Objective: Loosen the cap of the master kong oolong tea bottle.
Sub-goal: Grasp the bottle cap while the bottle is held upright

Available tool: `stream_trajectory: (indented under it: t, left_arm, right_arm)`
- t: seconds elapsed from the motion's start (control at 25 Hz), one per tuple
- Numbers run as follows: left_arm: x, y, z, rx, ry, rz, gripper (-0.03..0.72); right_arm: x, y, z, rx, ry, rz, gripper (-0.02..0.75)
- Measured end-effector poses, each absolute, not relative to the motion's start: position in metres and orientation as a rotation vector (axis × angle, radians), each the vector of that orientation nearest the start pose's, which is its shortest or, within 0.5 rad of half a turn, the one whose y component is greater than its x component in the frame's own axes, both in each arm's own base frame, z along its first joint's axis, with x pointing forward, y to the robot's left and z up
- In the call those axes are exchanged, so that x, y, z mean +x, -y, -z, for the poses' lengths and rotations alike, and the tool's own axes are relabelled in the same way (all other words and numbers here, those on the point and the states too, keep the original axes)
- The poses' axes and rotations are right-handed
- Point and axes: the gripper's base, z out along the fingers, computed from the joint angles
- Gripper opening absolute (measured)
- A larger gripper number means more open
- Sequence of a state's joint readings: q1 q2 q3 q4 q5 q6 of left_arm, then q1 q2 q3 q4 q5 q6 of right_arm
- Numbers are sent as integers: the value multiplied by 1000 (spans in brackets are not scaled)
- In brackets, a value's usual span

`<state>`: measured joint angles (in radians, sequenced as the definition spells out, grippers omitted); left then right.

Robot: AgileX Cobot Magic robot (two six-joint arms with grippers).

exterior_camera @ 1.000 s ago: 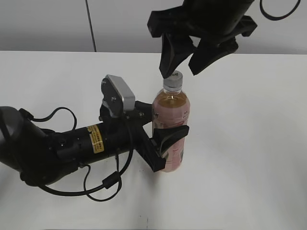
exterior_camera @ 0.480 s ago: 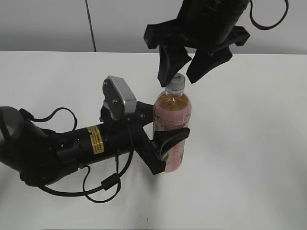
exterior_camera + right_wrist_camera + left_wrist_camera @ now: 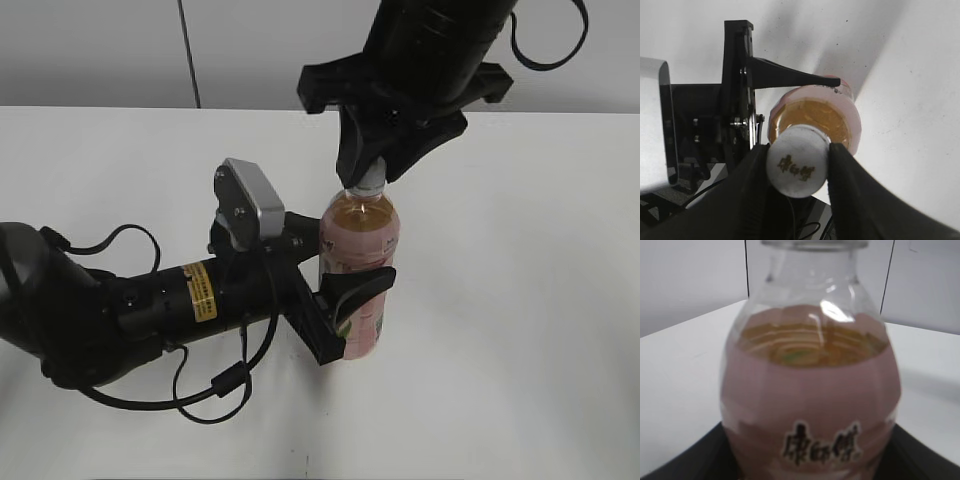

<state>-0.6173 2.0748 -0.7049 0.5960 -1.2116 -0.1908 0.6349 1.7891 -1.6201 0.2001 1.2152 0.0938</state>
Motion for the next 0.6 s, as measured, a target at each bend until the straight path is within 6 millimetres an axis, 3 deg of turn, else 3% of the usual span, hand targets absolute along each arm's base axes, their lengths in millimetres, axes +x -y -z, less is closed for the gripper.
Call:
stream_trajectory:
  t: [0.16, 0.28, 0.4, 0.52, 0.6]
  left_arm:
    - [249, 235, -107, 960, -1488, 892, 418]
    - [249, 235, -107, 961, -1488, 893, 418]
    - [249, 235, -107, 963, -1487, 894, 418]
    - [248, 236, -107, 966, -1485, 894, 418]
    - [248, 236, -107, 968, -1484, 893, 414]
  right_arm:
    - [292, -236, -306, -831, -2798, -401, 280]
    - [292, -236, -306, -1075, -2693, -372, 280]
    - [292, -236, -306, -1438, -2484, -320, 278]
    - [292, -236, -306, -1848, -2159, -245, 276]
    - [292, -236, -306, -2030, -1970, -206, 276]
